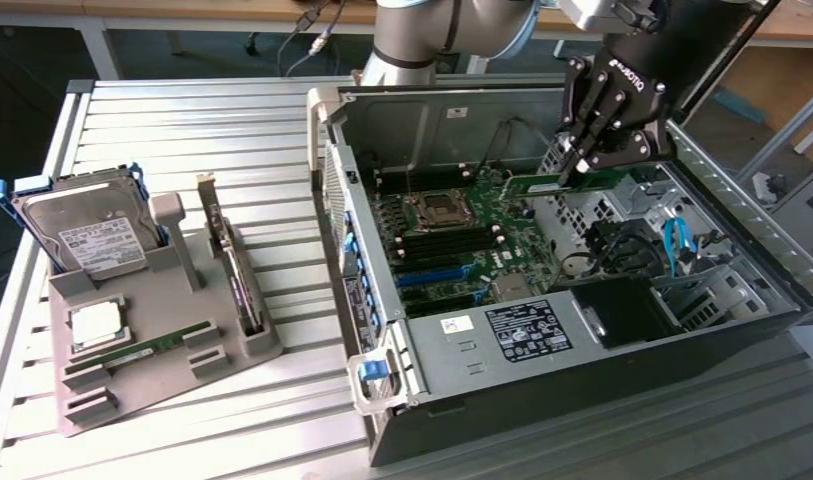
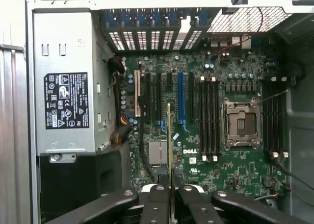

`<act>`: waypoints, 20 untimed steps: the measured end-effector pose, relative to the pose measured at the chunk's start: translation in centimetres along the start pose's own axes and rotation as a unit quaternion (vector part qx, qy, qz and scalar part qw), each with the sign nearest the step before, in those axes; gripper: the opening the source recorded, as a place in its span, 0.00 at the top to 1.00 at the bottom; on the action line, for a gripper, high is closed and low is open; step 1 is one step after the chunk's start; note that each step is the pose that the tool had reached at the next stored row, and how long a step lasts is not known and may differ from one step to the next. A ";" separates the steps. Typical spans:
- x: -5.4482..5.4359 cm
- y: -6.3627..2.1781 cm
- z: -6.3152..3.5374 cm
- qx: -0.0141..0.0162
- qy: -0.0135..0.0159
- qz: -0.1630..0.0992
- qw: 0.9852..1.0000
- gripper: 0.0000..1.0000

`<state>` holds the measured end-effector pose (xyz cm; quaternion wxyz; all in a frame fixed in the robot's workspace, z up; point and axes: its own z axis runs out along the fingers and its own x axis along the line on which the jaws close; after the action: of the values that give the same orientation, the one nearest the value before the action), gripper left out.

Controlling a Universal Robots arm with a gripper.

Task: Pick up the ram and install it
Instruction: 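Insert the ram into the slot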

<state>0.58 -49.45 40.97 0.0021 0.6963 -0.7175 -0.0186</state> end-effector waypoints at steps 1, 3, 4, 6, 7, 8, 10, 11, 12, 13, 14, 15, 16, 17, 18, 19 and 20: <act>0.0 0.15 0.09 0.000 0.000 0.000 1.000 0.87; -0.1 0.41 0.27 0.000 0.000 0.000 1.000 0.87; -0.1 0.66 0.41 0.000 0.000 0.000 1.000 0.87; -0.1 0.96 0.56 0.000 0.000 0.000 1.000 0.87; -0.1 1.09 0.64 0.000 0.000 0.000 1.000 0.87; -0.1 1.22 0.73 0.000 0.000 0.000 1.000 0.87; -0.1 1.44 0.91 0.000 0.000 0.000 1.000 0.87; -0.1 1.56 1.02 0.000 0.000 0.000 1.000 0.87; -0.1 1.65 1.11 0.000 0.000 0.000 1.000 0.87; -0.1 1.79 1.25 0.000 0.000 0.000 1.000 0.87; -0.1 1.87 1.34 0.000 0.000 0.000 1.000 0.87; -0.1 1.94 1.44 0.000 0.000 0.000 1.000 0.87; -0.1 2.01 1.56 0.000 0.000 0.000 1.000 0.87; -0.1 2.06 1.74 0.000 0.000 0.000 1.000 0.87; -0.2 2.11 1.91 0.000 0.000 0.000 1.000 0.87; -0.2 2.15 2.08 0.000 0.000 0.000 1.000 0.87; -0.2 2.22 2.29 0.000 0.000 0.000 1.000 0.87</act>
<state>-1.70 -49.12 38.75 0.0022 0.6964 -0.7174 -0.0186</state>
